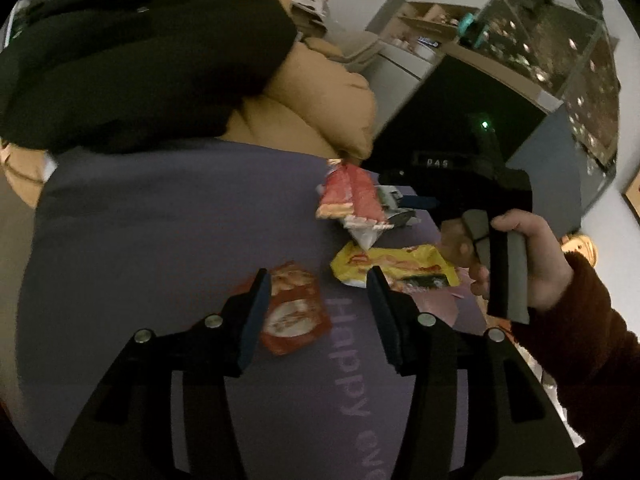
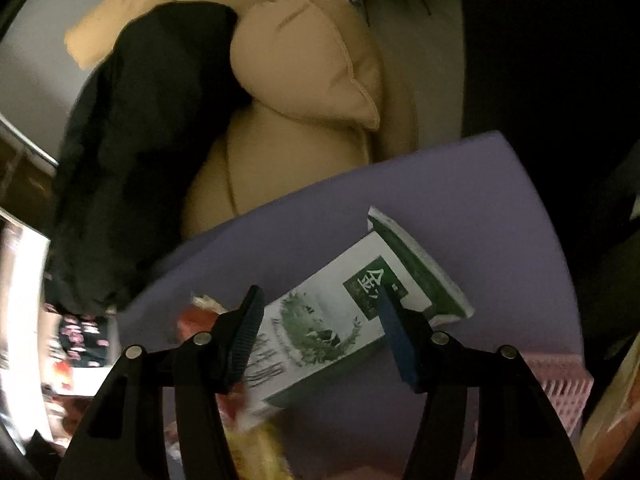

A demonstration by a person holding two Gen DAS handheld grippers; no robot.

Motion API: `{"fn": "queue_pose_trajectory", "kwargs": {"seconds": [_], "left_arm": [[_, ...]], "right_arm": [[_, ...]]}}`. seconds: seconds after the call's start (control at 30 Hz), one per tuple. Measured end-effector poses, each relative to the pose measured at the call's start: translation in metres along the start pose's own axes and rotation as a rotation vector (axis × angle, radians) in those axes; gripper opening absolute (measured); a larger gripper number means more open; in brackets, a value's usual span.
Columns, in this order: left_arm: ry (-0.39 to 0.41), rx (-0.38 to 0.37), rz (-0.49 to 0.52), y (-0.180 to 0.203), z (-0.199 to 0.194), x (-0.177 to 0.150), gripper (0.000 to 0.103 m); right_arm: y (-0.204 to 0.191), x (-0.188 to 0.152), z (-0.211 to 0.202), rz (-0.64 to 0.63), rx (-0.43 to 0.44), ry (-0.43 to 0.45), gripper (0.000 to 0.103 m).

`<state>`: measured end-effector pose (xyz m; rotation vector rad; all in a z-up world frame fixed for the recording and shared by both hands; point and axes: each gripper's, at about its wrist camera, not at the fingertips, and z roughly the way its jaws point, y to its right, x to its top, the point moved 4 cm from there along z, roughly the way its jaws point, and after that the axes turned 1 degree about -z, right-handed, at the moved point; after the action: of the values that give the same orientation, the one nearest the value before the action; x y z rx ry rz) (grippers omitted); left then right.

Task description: Collect trash

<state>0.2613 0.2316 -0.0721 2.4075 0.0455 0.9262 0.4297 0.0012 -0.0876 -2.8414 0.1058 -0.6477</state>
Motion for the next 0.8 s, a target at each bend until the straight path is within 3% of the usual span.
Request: {"fn": "queue_pose_trajectory", "kwargs": {"seconds": [0.2,0.4,0.43,0.57,0.63,0.7,0.8], "left_arm": [[0.020,0.025,-0.055,-0.029,-0.010,-0.005,0.047],[0.009,0.005,-0.020,-0.021,-0.003,-0.006,0.047],[0.004,-0.004,-0.010,-0.017,-0.001,-0.005,0.047],[-0.019,-0.031,0.064,0.005,0.010,0.000,0.047],[-0.033,-0.036,0.127,0.019,0.017,0.003,0.048],[-0.042,-0.034,0.201,0.035,0.029,0.010,0.056],[-0.036,-0.002,0.261,0.049,0.049,0.018,0.056]], "right_arm": [[-0.025,-0.021,0.002,-0.288,-0.127,0.000,0.056],[-0.009,-0.050,-0.024,-0.351,-0.067,-0.090,0.056],[-0.007,-0.052,-0.030,-0.362,-0.062,-0.082,0.056],[-0.005,-0.051,-0.081,-0.501,-0.021,0.137,0.056],[-0.005,-0.047,-0.093,-0.576,0.006,0.163,0.056],[-0.004,-0.041,-0.097,-0.644,-0.020,0.188,0.056],[0.002,-0.036,-0.100,-0.684,-0.013,0.190,0.056]]}}
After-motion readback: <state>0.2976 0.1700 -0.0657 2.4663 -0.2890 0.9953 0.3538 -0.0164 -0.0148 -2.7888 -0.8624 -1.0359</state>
